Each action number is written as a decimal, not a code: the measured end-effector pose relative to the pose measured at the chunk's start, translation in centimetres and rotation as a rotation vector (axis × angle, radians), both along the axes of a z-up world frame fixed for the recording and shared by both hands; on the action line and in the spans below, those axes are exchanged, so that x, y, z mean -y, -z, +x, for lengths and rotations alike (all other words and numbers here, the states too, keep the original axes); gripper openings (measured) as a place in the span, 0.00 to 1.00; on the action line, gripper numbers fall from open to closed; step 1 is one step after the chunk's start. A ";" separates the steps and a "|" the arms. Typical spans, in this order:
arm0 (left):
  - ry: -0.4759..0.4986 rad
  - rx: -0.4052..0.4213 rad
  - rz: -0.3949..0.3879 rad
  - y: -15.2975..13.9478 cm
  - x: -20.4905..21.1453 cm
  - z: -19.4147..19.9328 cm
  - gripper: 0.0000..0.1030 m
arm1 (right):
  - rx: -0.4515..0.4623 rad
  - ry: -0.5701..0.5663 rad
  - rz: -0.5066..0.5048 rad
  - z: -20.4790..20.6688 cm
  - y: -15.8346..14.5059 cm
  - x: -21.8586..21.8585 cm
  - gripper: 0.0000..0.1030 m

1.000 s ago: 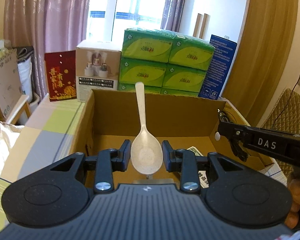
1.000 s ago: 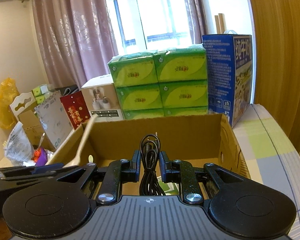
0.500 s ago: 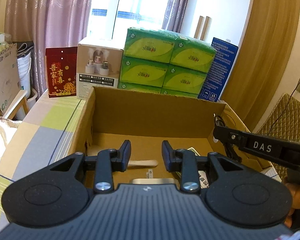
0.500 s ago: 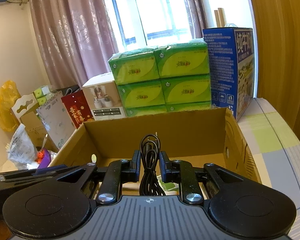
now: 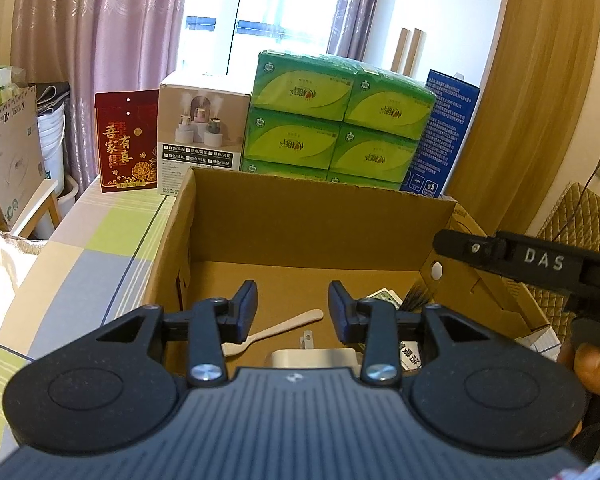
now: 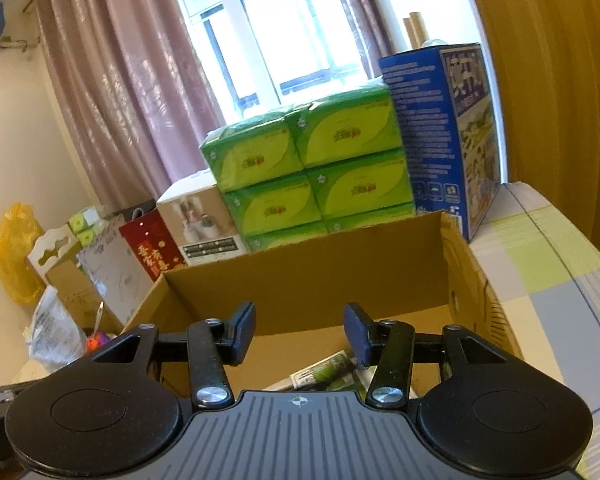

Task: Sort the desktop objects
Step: 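Open the left tool and right tool to drop spoon and cable in the box, then withdraw both tools from the box back over the table, then lower the left tool onto the foil bag while the right tool approaches the clear plastic tray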

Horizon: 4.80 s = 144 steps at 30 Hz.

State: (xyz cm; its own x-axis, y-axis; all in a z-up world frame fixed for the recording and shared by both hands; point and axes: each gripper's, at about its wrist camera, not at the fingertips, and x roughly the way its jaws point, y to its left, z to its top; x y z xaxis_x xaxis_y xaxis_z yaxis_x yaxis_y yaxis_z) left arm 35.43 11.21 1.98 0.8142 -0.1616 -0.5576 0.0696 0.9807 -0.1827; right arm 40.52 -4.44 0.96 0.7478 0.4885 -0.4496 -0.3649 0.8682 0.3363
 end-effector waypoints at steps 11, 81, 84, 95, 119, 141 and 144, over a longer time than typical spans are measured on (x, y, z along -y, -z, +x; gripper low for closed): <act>0.008 0.009 0.011 -0.2 0.3 -0.4 0.36 | -0.005 0.011 -0.008 -0.3 -0.1 0.4 0.46; 0.241 -0.092 0.274 4.7 0.6 -22.1 0.98 | -0.012 -0.169 -0.421 -20.4 6.1 11.5 0.98; 0.250 -0.090 0.274 4.6 0.8 -21.9 0.98 | -0.034 -0.184 -0.424 -20.0 6.6 11.3 0.98; 0.371 -0.096 0.407 5.9 1.7 -20.1 0.98 | -0.067 -0.265 -0.457 -17.6 8.1 9.9 0.98; 0.799 -0.124 0.749 10.3 6.3 -15.0 0.71 | -0.127 -0.417 -0.539 -12.1 10.5 6.8 0.98; 0.877 -0.102 0.862 9.9 11.0 -16.8 0.48 | -0.205 -0.324 -0.552 -13.3 10.2 7.5 0.51; 0.878 -0.115 0.846 9.7 12.4 -18.2 0.48 | -0.220 -0.279 -0.538 -13.9 9.7 8.7 0.51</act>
State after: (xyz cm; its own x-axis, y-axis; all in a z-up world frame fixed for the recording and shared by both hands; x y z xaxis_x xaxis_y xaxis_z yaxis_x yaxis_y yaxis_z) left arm 17.19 -1.21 -7.70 0.5502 -0.1828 -0.8148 0.7925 0.4217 0.4405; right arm 26.57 -13.16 -8.75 0.4881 0.3148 -0.8140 -0.5731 0.8190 -0.0270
